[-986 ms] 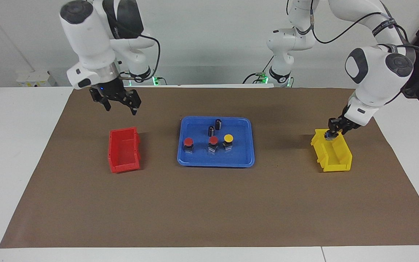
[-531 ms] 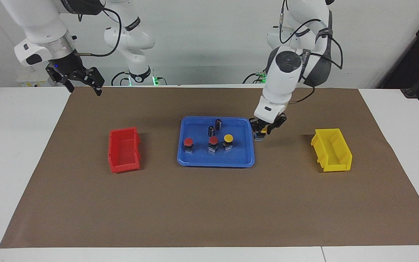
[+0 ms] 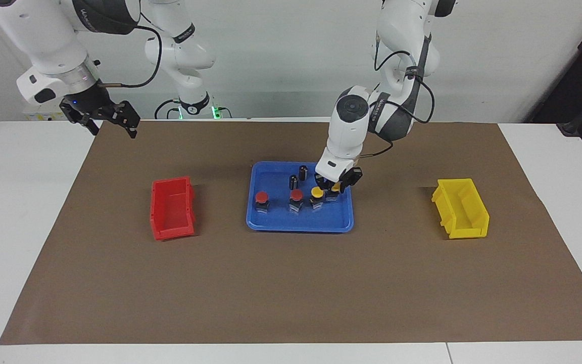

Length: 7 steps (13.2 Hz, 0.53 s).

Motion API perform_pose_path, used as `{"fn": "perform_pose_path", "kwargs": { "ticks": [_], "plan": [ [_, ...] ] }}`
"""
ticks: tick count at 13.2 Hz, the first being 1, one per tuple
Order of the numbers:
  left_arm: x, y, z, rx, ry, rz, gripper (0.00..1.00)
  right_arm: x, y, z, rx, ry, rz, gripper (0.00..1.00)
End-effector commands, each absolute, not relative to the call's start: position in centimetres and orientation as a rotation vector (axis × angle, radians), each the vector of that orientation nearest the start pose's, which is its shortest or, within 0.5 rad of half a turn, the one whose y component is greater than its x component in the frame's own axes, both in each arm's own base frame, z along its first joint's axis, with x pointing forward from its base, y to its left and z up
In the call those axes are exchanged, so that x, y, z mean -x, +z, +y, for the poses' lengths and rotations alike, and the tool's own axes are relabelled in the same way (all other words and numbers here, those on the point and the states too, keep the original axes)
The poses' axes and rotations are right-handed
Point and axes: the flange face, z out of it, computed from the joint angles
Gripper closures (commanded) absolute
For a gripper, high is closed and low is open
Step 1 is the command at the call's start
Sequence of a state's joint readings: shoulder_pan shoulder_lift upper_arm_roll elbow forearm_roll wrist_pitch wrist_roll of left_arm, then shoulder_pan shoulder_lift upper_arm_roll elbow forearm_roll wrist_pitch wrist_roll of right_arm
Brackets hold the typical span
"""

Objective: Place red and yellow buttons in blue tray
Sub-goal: 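Carry the yellow button into the tray with the left gripper while the right gripper withdraws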

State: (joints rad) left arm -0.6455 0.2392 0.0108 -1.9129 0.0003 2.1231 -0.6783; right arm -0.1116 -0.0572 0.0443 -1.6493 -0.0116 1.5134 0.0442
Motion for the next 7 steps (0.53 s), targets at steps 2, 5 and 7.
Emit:
{"fn": "perform_pose_path", "kwargs": {
  "ticks": [2,5,7],
  "plan": [
    [-49.9,36.8,-34.2,3.13,0.018,-0.101,0.99,-52.0,61.3,-3.7,3.144,0.119,0.1,0.0],
    [-49.7,35.7,-33.2,3.123,0.028,-0.102,0.98,-52.0,61.1,-3.7,3.142,0.124,0.078,0.0],
    [-49.7,35.7,-33.5,3.123,0.028,-0.112,0.37,-52.1,61.3,-3.7,3.145,0.107,0.073,0.0]
  ]
}}
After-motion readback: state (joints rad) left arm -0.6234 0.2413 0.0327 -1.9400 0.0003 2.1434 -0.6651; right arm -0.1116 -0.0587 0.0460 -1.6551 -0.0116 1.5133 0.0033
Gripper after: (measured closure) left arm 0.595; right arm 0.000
